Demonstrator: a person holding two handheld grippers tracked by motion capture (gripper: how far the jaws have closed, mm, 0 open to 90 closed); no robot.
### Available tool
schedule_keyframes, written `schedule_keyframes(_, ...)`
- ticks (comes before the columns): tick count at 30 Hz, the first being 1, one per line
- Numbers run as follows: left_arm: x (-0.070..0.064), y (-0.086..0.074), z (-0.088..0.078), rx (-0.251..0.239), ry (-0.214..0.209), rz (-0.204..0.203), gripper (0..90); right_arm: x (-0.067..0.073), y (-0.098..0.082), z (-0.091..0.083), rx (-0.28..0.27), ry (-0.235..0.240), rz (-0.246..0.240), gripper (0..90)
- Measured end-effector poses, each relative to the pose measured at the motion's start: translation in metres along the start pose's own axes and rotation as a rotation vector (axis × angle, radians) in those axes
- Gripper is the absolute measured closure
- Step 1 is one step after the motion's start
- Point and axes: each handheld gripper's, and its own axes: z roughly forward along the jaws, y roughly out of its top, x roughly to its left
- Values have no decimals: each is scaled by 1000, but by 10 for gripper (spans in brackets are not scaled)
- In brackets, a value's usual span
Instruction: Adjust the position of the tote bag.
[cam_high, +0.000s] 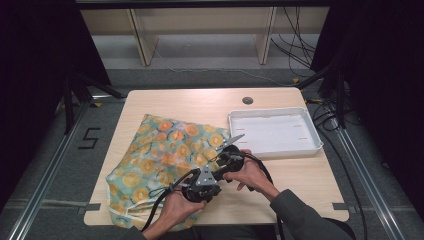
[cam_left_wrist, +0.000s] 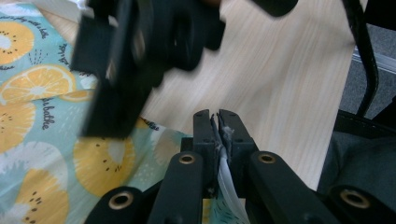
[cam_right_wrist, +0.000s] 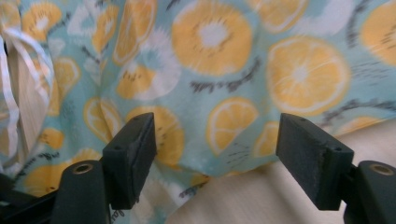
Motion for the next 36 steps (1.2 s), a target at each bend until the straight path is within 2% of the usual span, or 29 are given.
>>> schedule_keyframes(1,-2,0,0,-6,-3,-8,859,0,0,8,17,-11,-43,523)
schedule_keyframes(2,-2,0,0,-6,-3,-8,859,0,0,8,17,-11,-43,523)
schedule_keyframes(3,-2,0,0,-6,-5,-5,859,0,1,12,24,-21,-64,639)
schedule_keyframes(4,-1,0,0,-7,-7,10,858,-3,4,16,31,-69,-95,818)
schedule_keyframes(6,-1,0,2,-13,3,-10,856,-6,10,18,21,-95,-114,892)
schedule_keyframes(9,3,2,2,-31,12,0,830,-12,20,20,-1,-158,-166,900)
schedule_keyframes(11,5,2,2,-64,10,-48,797,-17,27,23,10,-196,-204,900)
schedule_keyframes(12,5,2,2,-64,10,-48,738,-17,27,23,10,-196,-204,900)
schedule_keyframes(13,8,4,-2,-96,19,-91,667,-22,34,29,11,-240,-205,900)
schedule_keyframes(14,8,4,-2,-96,19,-91,609,-22,34,29,11,-240,-205,900)
schedule_keyframes(15,11,6,-8,-123,11,-125,544,-29,39,33,16,-263,-220,900)
schedule_keyframes(16,11,6,-8,-123,11,-125,500,-32,41,34,8,-274,-232,900)
schedule_keyframes(17,15,6,-18,-135,17,-135,472,-37,42,36,-2,-280,-237,900)
schedule_keyframes(18,15,6,-18,-135,17,-135,446,-39,43,37,2,-278,-224,900)
schedule_keyframes(19,24,4,-35,-128,36,-134,425,-43,44,37,7,-288,-240,900)
schedule_keyframes(20,29,2,-44,-135,49,-137,424,-44,44,37,10,-276,-210,900)
schedule_keyframes(22,41,-5,-63,-125,90,-151,404,-46,45,35,2,-290,-224,900)
schedule_keyframes(23,48,-10,-73,-121,129,-159,396,-47,45,34,3,-284,-202,900)
schedule_keyframes(25,63,-22,-92,-120,218,-184,388,-48,46,33,-8,-289,-204,900)
schedule_keyframes(26,63,-22,-92,-120,218,-184,388,-48,46,33,-8,-289,-204,900)
schedule_keyframes(27,77,-35,-110,-94,281,-219,386,-50,46,30,-4,-288,-203,900)
schedule_keyframes(28,77,-35,-110,-94,281,-219,377,-50,46,30,-4,-288,-203,900)
schedule_keyframes(29,82,-42,-118,-97,315,-242,377,-50,45,29,-16,-300,-226,899)
schedule_keyframes(30,92,-56,-132,-54,358,-251,366,-47,44,26,-8,-289,-176,897)
schedule_keyframes(32,99,-68,-137,-9,384,-290,336,-49,43,23,-19,-291,-218,894)
schedule_keyframes(33,103,-74,-138,8,397,-305,326,-52,44,22,-24,-290,-263,892)
schedule_keyframes(34,103,-74,-138,8,397,-305,325,-52,44,22,-24,-290,-263,892)
schedule_keyframes(35,110,-86,-137,44,413,-350,320,-48,42,20,-20,-290,-218,888)
schedule_keyframes(36,110,-86,-137,44,413,-350,314,-48,42,20,-20,-290,-218,888)
